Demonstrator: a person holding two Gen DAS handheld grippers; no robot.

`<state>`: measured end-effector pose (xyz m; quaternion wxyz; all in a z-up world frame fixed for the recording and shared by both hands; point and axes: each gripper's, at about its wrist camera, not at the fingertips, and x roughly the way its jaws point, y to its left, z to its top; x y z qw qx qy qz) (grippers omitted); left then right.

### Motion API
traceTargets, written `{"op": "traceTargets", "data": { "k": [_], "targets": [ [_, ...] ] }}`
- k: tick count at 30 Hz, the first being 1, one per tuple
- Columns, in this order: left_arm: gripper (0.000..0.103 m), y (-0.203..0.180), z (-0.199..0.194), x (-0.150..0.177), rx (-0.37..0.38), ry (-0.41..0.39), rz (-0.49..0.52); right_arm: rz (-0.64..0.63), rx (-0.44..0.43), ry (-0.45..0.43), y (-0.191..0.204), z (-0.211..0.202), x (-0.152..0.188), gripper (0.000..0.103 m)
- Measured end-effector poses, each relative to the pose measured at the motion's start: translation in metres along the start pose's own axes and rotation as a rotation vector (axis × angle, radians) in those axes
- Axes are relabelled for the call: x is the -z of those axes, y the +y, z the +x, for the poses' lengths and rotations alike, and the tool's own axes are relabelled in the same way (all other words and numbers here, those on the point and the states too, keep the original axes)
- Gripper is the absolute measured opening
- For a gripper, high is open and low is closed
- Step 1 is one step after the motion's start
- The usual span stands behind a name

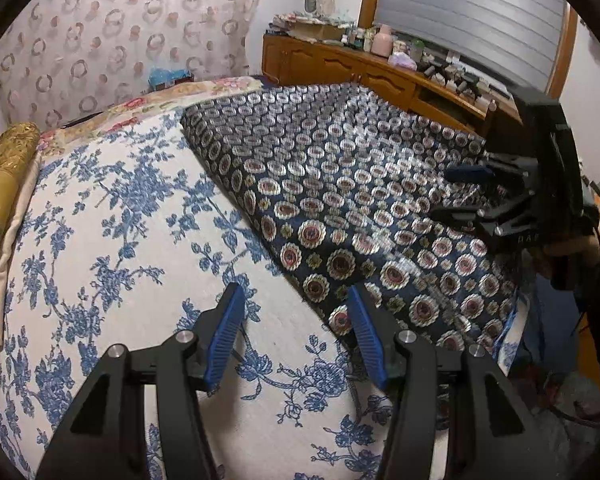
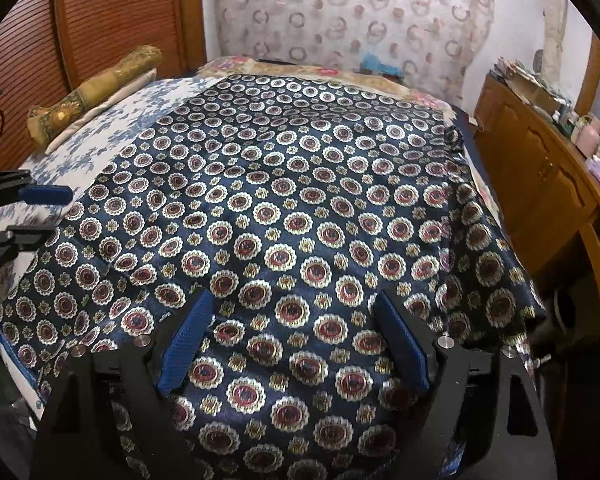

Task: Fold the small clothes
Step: 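Grasp the robe's blue-trimmed edge with the left gripper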

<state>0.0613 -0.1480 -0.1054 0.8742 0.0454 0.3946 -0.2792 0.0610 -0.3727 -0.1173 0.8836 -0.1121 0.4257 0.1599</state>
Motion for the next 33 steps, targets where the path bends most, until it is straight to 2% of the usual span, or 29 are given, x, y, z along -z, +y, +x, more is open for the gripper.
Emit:
{"op": "traceTargets", "data": {
  "k": [5, 11, 16, 20, 27, 29, 31, 33],
  "targets": [
    [0.053, -0.002, -0.01, -0.003, 0.023, -0.021, 0.0, 0.015, -0.013, -0.039, -0.001, -0.021, 0.014, 0.085],
    [0.053, -0.009, 0.003, 0.0, 0.047, 0.037, 0.02, 0.03, -0.023, -0.077, -0.001, -0.05, 0.029, 0.085],
    [0.053, -0.015, 0.009, 0.003, 0.056, 0.068, 0.034, 0.012, -0.018, -0.069, 0.01, -0.06, 0.036, 0.085],
    [0.053, -0.016, 0.01, 0.007, 0.109, 0.084, 0.014, 0.0, -0.018, -0.058, 0.016, -0.062, 0.041, 0.085],
    [0.053, -0.022, 0.007, 0.011, 0.162, 0.093, 0.013, 0.0, -0.008, -0.054, 0.019, -0.067, 0.046, 0.085],
    [0.043, -0.023, 0.007, 0.011, 0.184, 0.095, 0.011, 0.001, -0.012, -0.054, 0.02, -0.068, 0.048, 0.085],
    [0.02, -0.025, 0.008, 0.009, 0.187, 0.098, 0.013, -0.001, -0.017, -0.054, 0.021, -0.07, 0.051, 0.085],
    [0.007, -0.029, 0.008, 0.006, 0.186, 0.096, 0.032, -0.002, -0.026, -0.05, 0.022, -0.07, 0.052, 0.085]
  ]
}}
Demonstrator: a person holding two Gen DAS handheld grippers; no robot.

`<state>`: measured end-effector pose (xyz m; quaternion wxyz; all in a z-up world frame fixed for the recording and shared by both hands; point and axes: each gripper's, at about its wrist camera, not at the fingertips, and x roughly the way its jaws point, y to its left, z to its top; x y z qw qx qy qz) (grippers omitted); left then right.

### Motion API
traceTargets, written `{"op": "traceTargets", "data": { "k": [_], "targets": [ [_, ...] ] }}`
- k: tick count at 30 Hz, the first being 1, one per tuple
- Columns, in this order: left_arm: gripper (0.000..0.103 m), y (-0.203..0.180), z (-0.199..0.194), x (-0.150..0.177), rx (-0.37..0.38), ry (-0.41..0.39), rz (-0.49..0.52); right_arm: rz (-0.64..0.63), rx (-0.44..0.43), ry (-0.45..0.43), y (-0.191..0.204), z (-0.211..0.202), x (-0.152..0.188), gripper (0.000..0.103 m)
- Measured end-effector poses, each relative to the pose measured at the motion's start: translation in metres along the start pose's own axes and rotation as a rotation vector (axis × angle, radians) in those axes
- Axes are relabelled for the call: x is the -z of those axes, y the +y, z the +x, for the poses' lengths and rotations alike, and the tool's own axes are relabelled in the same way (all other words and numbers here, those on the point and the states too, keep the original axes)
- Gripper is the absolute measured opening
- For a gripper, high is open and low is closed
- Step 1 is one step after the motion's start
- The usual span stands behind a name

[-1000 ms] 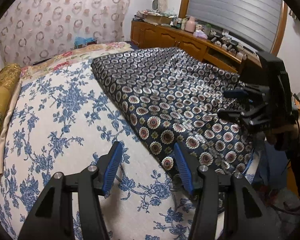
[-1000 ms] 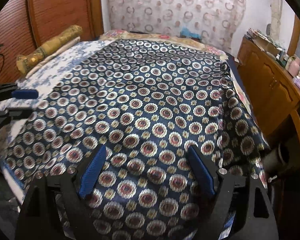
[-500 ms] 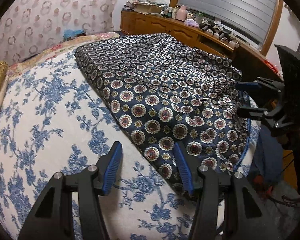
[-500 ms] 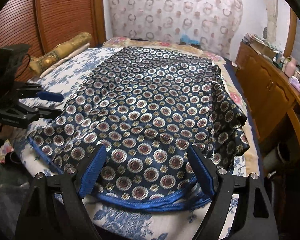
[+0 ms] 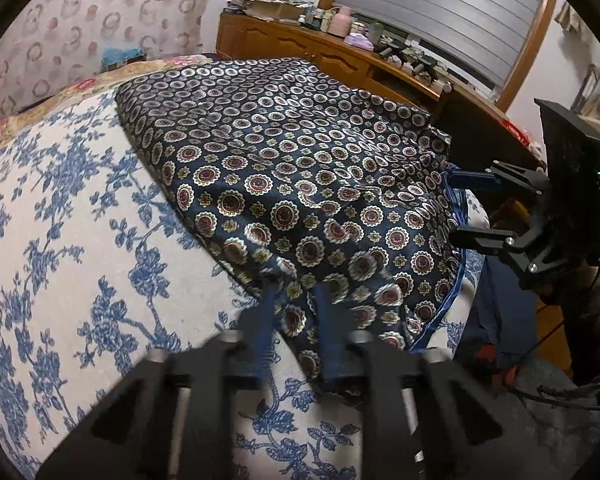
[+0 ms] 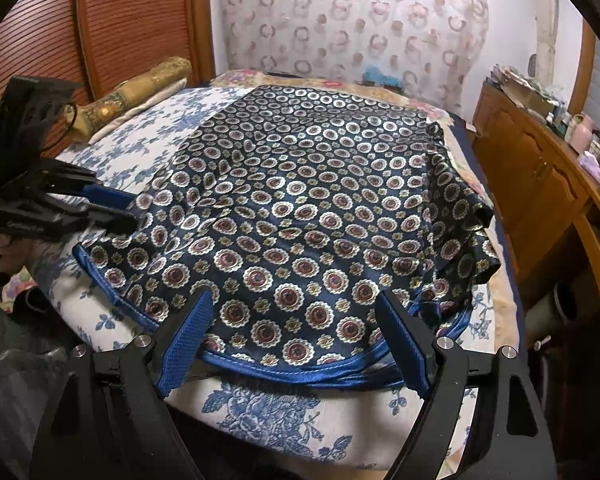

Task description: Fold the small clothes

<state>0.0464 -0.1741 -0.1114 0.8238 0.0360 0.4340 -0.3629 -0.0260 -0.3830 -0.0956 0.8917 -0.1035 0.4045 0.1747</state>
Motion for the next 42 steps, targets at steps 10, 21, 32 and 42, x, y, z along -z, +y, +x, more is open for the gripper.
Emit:
{"op": "traceTargets", "data": {
  "k": [10, 21, 32, 42],
  "targets": [
    [0.001, -0.003, -0.033, -0.037, -0.016, -0.167, -0.001, -0.028, -0.051, -0.005, 0.015, -0.009, 0.0, 0.085],
    [0.001, 0.01, -0.031, -0.062, -0.026, -0.229, -0.039, -0.042, -0.02, 0.042, 0.013, 0.006, 0.006, 0.085],
    [0.001, 0.017, -0.036, -0.061, -0.05, -0.246, -0.058, -0.022, 0.046, -0.013, -0.018, 0.015, -0.011, 0.006],
    [0.001, 0.029, -0.047, -0.067, -0.095, -0.263, -0.085, 0.008, 0.021, -0.189, -0.027, -0.007, -0.062, 0.003]
  ]
}}
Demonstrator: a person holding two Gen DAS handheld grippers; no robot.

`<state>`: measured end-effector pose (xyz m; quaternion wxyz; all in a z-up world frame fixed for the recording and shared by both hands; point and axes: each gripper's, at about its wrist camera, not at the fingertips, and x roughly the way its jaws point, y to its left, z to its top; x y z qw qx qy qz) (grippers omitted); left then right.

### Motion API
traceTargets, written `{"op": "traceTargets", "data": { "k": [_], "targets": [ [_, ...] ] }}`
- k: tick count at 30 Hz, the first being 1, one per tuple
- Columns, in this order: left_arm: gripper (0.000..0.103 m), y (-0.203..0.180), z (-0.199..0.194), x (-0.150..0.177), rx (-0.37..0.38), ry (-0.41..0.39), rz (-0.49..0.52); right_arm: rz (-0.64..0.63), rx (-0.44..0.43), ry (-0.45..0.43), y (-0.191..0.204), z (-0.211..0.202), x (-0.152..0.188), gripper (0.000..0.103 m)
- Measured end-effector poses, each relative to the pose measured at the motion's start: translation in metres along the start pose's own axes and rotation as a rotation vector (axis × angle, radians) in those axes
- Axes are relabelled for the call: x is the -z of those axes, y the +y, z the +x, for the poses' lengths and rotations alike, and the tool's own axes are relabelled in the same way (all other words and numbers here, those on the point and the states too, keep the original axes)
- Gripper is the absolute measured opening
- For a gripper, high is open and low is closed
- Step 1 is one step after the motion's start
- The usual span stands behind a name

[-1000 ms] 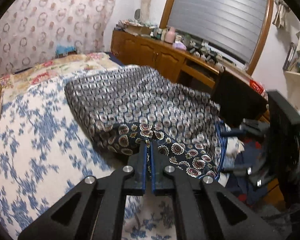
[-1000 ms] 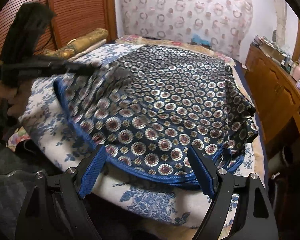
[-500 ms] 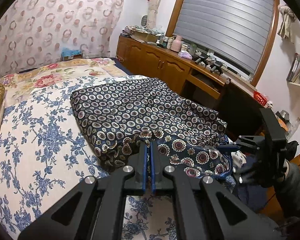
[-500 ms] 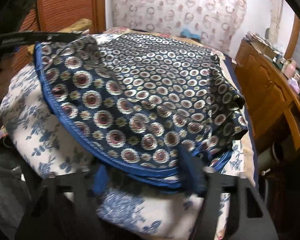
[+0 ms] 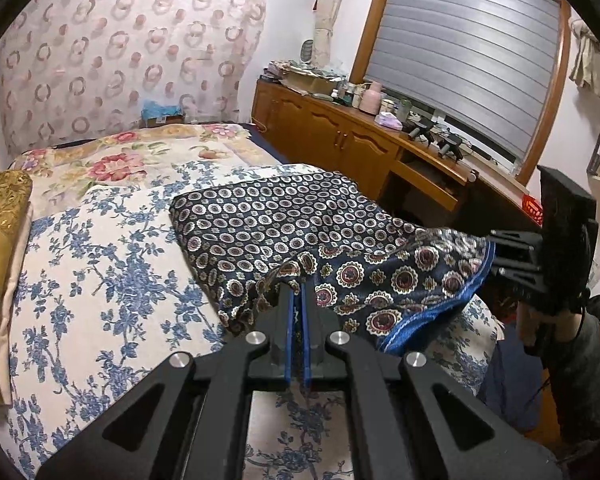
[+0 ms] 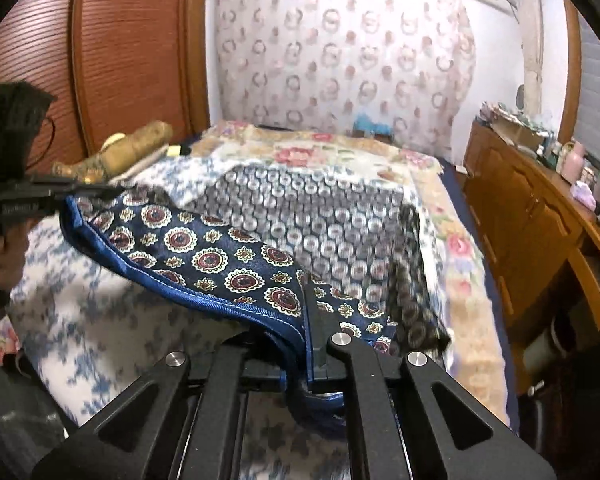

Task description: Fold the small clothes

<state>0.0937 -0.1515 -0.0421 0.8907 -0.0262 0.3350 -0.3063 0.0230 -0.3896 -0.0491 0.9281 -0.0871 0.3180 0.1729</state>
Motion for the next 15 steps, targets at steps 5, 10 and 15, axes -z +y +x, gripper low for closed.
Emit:
{"op": "traceTargets", "data": {
  "k": [5, 10, 15],
  "targets": [
    [0.003, 0.005, 0.003, -0.005, -0.017, 0.008, -0.01, -0.021, -0.006, -0.016, -0.007, 0.008, -0.017, 0.002],
    [0.004, 0.015, 0.009, -0.011, -0.026, 0.013, -0.023, -0.024, -0.01, -0.031, -0.011, 0.022, -0.032, 0.002],
    [0.01, 0.024, 0.007, -0.015, -0.019, -0.001, -0.013, -0.03, -0.012, -0.043, -0.011, 0.033, -0.041, 0.002]
  ]
}}
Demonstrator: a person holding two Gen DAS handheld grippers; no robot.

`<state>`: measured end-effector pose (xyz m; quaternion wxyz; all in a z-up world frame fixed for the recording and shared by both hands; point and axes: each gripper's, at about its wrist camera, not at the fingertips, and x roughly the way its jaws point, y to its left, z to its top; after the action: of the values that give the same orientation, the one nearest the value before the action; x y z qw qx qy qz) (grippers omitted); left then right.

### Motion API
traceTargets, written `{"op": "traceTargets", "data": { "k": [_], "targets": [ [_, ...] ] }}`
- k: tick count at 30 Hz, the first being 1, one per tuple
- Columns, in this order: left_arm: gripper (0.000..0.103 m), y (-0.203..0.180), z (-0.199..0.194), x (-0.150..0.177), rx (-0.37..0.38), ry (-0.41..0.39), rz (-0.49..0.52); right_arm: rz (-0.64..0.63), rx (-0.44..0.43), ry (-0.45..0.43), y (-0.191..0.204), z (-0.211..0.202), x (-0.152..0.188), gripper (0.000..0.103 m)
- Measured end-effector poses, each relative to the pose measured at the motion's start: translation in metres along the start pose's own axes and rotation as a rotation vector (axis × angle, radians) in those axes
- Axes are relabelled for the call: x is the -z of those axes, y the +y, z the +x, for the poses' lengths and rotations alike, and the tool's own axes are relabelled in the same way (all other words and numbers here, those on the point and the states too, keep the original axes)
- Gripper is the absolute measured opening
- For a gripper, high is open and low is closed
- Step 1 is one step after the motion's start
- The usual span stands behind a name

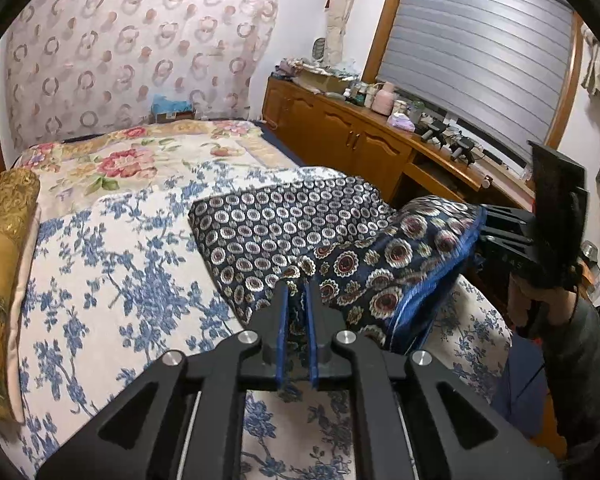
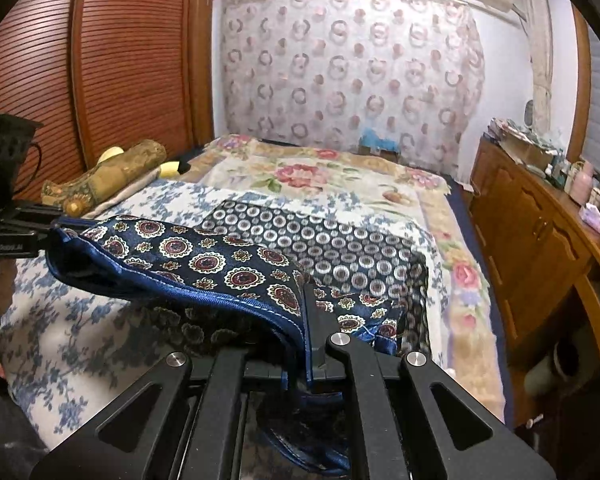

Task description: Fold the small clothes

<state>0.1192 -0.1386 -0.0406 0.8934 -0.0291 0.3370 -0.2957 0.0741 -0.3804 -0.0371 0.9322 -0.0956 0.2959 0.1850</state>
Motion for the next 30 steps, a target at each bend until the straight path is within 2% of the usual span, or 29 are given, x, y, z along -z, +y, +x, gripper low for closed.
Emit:
{"op": "traceTargets", "data": {
  "k": [3, 6, 13, 16, 23, 25, 27, 29, 30],
  "targets": [
    [0.027, 0.007, -0.007, -0.003, -0.026, -0.024, 0.005, -0.007, 0.011, 0.01, -0.003, 0.013, -0.008, 0.001],
    [0.039, 0.02, -0.007, -0.01, -0.028, -0.022, -0.004, -0.024, 0.006, 0.02, -0.005, 0.026, -0.019, 0.001],
    [0.048, 0.053, 0.014, -0.026, -0.077, 0.015, -0.017, -0.102, 0.016, 0.057, -0.012, 0.072, -0.047, 0.001],
    [0.053, 0.065, 0.026, -0.031, -0.095, 0.035, -0.021, -0.093, 0.001, 0.087, -0.023, 0.1, -0.052, 0.001],
    [0.054, 0.079, 0.058, -0.042, -0.108, 0.092, -0.018, -0.066, 0.014, 0.174, -0.04, 0.15, -0.051, 0.001],
    [0.054, 0.08, 0.068, -0.043, -0.111, 0.113, -0.011, -0.062, 0.05, 0.188, -0.046, 0.158, -0.05, 0.015],
    [0.054, 0.081, 0.08, -0.045, -0.109, 0.135, -0.007, -0.054, 0.072, 0.186, -0.051, 0.161, -0.05, 0.018],
    [0.054, 0.082, 0.092, -0.047, -0.101, 0.156, -0.003, -0.036, 0.07, 0.186, -0.056, 0.16, -0.05, 0.026],
    [0.054, 0.082, 0.098, -0.048, -0.098, 0.167, -0.002, -0.027, 0.073, 0.183, -0.059, 0.159, -0.052, 0.036]
  ]
}}
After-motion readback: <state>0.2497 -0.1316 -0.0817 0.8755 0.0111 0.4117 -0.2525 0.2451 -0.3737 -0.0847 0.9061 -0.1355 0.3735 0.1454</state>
